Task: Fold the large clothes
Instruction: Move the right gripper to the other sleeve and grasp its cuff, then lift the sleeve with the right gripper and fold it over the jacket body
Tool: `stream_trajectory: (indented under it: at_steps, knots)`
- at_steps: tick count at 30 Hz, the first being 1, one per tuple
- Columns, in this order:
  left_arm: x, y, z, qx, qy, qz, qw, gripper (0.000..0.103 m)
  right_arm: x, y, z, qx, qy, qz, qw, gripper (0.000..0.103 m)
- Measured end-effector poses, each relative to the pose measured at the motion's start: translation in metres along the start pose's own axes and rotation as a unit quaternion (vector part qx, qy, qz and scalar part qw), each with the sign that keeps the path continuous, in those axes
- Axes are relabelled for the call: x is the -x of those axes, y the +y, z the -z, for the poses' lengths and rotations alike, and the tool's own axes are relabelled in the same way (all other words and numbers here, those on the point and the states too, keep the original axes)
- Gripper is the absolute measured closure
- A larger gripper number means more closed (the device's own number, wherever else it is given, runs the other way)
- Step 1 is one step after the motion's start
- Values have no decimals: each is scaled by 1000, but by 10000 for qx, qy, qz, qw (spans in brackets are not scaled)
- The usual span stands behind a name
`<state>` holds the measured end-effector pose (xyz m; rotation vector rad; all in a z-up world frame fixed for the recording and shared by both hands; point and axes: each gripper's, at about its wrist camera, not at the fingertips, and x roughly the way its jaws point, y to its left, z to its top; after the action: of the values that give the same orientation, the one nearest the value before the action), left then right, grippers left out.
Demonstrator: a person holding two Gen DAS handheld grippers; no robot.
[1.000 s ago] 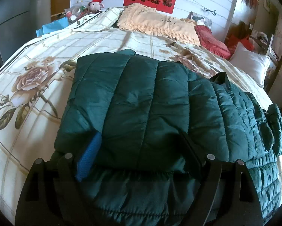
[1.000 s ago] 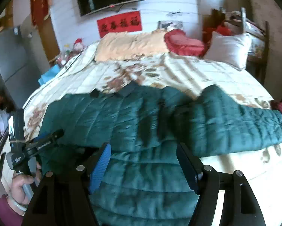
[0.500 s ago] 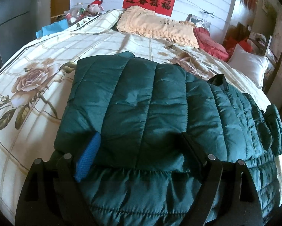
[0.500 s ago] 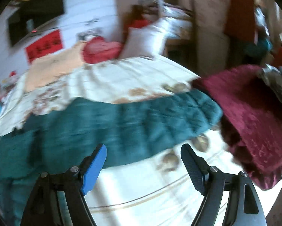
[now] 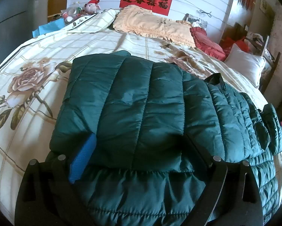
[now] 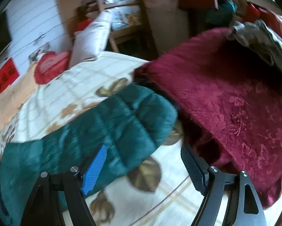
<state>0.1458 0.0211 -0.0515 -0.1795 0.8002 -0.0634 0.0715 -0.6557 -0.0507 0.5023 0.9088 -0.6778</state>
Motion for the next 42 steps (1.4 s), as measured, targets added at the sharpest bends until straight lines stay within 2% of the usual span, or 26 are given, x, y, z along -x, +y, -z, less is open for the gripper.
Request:
stream_trajectory:
  at_steps: [4,8,13,14,15,17,18,21,25,31,37,42]
  knots:
    - [0,0,0,4,-5,0,10000,10,-22,-12,-6,-314,155,-52,9994,23]
    - [0,0,0,4,-1,1,10000,10,-29,-8,-11,-285,-24,-19,9996,20]
    - [0,0,0,4,-4,-2,10000,10,-38,-3,-20,-267,-60,3,9996,21]
    - [0,0,0,4,-3,-2,10000,10,-40,-3,-22,-285,-56,-30,9996,31]
    - [0,0,0,3,-2,-2,10000,10,-41,-3,-23,-269,-65,3,9996,49]
    - [0,1,0,5,-2,0,10000,10,-41,-1,-26,-220,-31,5,9998,64]
    - [0,1,0,4,-1,-2,10000,10,-38,-1,-26,-209,-53,-2,9998,77]
    - [0,1,0,5,-5,2,10000,10,-20,3,-28,-149,-198,-269,9993,88]
    - [0,2,0,11,-3,9,10000,10,29,21,-28,241,-533,-854,9946,89]
    - [0,2,0,11,-3,11,10000,10,94,56,-15,758,-808,-1523,9821,90]
    - [1,3,0,13,-1,16,10000,10,141,107,9,1277,-738,-2145,9655,90]
    - [1,3,0,13,-1,17,10000,10,160,148,30,1696,-533,-2569,9499,90]
